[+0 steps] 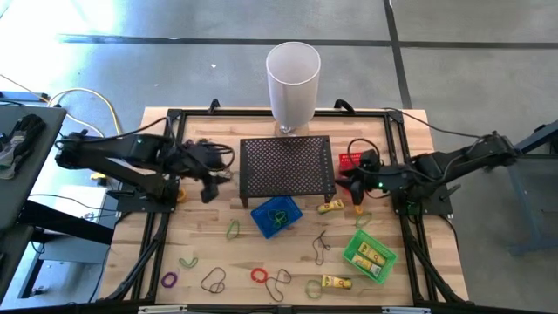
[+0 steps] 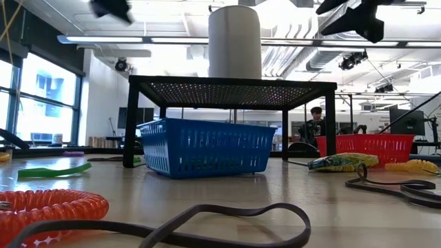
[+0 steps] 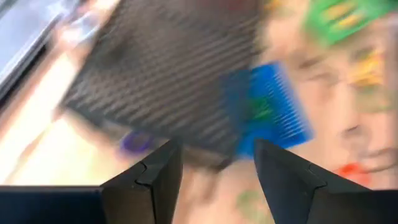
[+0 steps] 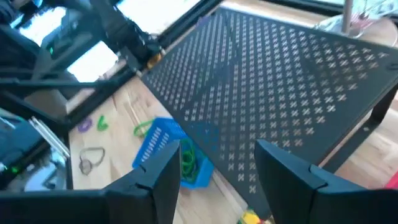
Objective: Pick & Place Office Desk Supplies
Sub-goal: Put the violet rubber band into the blue bin
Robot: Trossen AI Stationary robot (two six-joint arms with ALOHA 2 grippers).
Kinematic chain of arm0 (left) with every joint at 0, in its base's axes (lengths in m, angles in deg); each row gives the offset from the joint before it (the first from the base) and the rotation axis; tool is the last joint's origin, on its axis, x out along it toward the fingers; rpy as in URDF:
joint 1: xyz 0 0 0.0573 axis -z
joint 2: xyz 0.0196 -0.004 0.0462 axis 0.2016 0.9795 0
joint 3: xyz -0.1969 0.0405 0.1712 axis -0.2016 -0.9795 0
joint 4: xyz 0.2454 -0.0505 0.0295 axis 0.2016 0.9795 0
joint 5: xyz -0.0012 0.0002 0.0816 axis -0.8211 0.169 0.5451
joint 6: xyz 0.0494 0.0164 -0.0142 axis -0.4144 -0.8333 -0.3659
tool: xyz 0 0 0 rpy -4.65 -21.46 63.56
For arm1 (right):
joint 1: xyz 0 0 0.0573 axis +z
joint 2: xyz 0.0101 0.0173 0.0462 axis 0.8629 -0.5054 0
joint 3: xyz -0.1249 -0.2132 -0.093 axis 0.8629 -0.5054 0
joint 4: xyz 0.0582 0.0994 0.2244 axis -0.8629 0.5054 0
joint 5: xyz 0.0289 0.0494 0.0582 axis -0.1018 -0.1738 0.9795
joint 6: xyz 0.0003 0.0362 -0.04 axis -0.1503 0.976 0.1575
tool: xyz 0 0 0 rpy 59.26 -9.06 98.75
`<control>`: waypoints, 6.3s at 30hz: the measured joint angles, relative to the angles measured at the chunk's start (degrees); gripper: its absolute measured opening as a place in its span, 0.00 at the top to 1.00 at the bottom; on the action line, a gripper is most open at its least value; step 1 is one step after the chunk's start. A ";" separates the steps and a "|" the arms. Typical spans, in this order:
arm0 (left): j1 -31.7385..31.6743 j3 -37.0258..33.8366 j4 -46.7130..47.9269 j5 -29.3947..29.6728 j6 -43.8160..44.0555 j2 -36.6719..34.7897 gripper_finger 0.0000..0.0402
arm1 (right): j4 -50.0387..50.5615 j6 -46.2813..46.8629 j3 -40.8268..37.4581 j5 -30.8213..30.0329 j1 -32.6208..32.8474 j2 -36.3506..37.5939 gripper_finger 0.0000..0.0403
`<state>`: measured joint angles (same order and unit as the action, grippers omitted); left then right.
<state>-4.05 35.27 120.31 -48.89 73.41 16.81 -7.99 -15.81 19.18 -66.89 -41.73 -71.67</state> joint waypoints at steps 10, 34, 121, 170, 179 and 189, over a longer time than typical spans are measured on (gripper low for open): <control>-8.61 -5.80 17.06 4.23 6.13 -1.80 0.53 | -0.75 0.24 0.02 -0.07 2.12 -1.74 0.53; -34.27 -28.44 -10.92 -11.90 17.96 11.84 0.53 | -6.79 0.44 -0.02 4.87 2.10 -5.38 0.53; -37.91 -31.78 -19.61 -13.28 21.17 21.53 1.00 | -9.09 0.14 -0.02 7.96 4.39 -9.68 0.53; 14.97 -31.58 -67.68 -7.57 7.70 -1.26 1.00 | -20.67 -13.38 0.02 9.00 5.35 -11.70 0.53; 7.45 -31.61 -72.79 -9.31 7.00 8.63 1.00 | -25.77 -16.84 -0.04 10.26 5.35 -12.83 0.53; 3.77 -31.63 -76.32 -16.96 6.94 15.85 1.00 | -28.24 -29.09 -0.06 12.06 7.54 -15.08 0.54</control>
<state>-0.27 3.64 43.99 -65.85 80.34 32.66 -36.23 -44.91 19.12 -54.83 -34.18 -86.75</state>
